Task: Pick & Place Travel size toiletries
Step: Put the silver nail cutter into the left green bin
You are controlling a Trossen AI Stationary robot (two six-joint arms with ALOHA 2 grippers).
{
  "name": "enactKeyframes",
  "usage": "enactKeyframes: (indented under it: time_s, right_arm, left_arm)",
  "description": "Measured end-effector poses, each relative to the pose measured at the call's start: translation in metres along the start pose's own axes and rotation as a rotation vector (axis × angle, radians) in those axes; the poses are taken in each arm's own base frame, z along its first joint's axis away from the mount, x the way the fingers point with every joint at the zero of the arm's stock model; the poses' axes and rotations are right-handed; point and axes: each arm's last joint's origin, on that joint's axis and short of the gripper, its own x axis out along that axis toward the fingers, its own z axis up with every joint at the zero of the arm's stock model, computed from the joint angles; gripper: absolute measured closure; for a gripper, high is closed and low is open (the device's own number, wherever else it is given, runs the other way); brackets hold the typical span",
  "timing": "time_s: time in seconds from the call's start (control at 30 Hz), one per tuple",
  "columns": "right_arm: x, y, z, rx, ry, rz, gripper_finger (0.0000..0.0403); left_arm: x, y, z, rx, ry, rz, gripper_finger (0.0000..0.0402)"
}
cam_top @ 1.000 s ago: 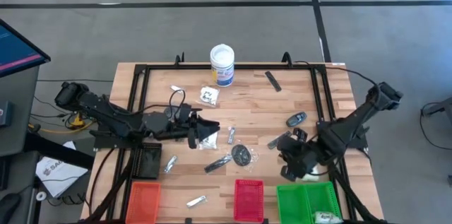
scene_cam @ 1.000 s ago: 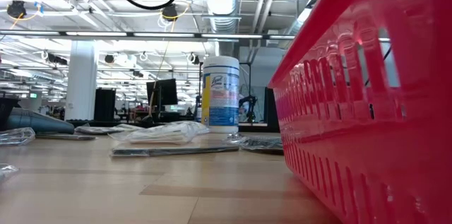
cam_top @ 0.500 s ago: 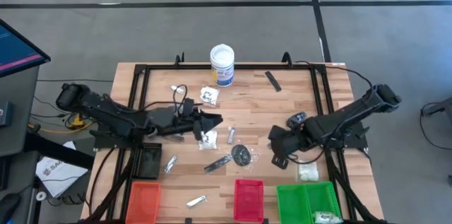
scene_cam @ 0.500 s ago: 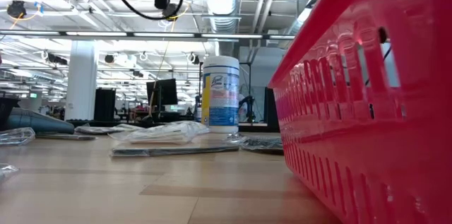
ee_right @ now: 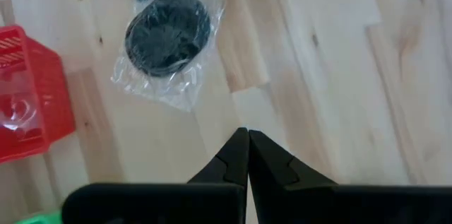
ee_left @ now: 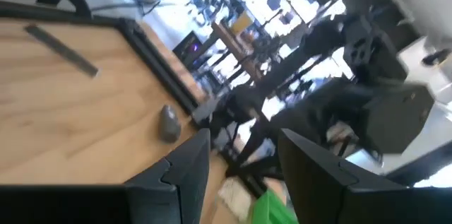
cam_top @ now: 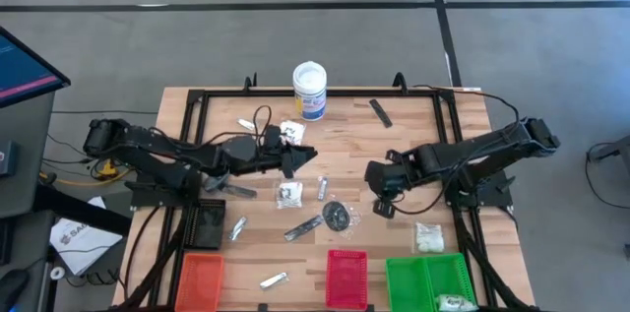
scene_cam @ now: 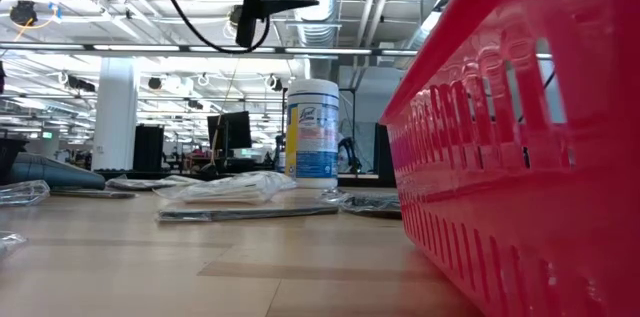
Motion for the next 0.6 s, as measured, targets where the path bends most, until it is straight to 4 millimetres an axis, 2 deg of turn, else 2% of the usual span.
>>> enactKeyframes:
  time_s: [0.27,0.6]
  right_arm:
    - [0.002,-0.015,0.011,0.012,-0.017,0.028,0.0403]
    - [0.003,-0.026,0.026,0.018,-0.109,0.074,0.0403]
  left_arm:
    - [0.009,0.021,0.019,-0.080,-0.018,0.035,0.0239]
    - [0.012,0.033,0.034,-0.146,-0.038,0.041,0.0239]
